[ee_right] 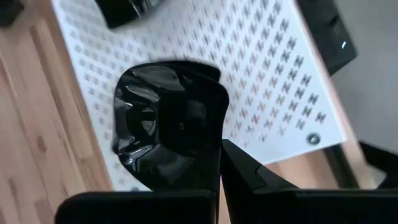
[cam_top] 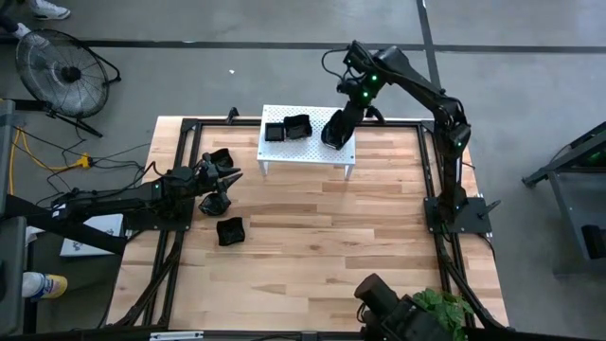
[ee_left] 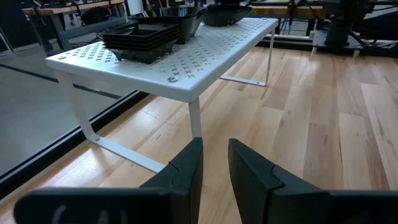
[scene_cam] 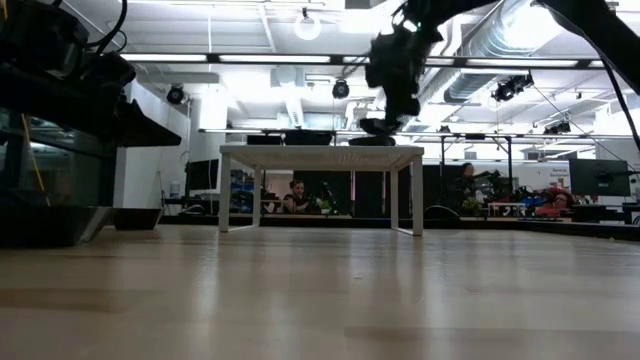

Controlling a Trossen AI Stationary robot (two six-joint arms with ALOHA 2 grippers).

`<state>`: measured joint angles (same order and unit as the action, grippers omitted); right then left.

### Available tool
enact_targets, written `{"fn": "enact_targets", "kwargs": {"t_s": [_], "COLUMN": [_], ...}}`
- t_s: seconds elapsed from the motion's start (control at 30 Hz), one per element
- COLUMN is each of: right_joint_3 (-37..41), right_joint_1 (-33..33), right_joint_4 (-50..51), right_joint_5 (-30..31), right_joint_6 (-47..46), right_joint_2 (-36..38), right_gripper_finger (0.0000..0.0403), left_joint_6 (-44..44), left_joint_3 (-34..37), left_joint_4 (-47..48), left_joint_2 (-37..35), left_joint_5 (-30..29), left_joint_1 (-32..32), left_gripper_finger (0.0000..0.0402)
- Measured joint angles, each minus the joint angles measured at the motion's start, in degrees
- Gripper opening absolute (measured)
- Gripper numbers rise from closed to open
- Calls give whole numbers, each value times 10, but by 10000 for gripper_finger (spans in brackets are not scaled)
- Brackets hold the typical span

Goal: Pick & Place Mini shaped plates
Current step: Stack the leaf shaped plate on top of the other leaf shaped plate on the shelf

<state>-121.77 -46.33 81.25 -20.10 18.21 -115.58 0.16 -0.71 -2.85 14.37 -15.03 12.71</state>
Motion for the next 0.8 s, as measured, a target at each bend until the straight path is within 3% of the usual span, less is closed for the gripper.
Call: {"fn": "enact_targets", "kwargs": {"t_s": [0.3,0.8], "right_joint_3": [63,64], "right_joint_1": [-2,-2], "right_joint_4": [-24,-34], "right_joint_5": [-28,-30], "right_joint_6": [12,14], "right_joint_2": [0,0], "right_gripper_finger": [0,0], "left_joint_6": [0,0], "left_joint_3": [0,0], "left_joint_4": [0,0], "left_joint_2": [0,0], "left_joint_5": [0,0], "left_joint_1": [0,0], "left_gripper_finger": [73,73]}}
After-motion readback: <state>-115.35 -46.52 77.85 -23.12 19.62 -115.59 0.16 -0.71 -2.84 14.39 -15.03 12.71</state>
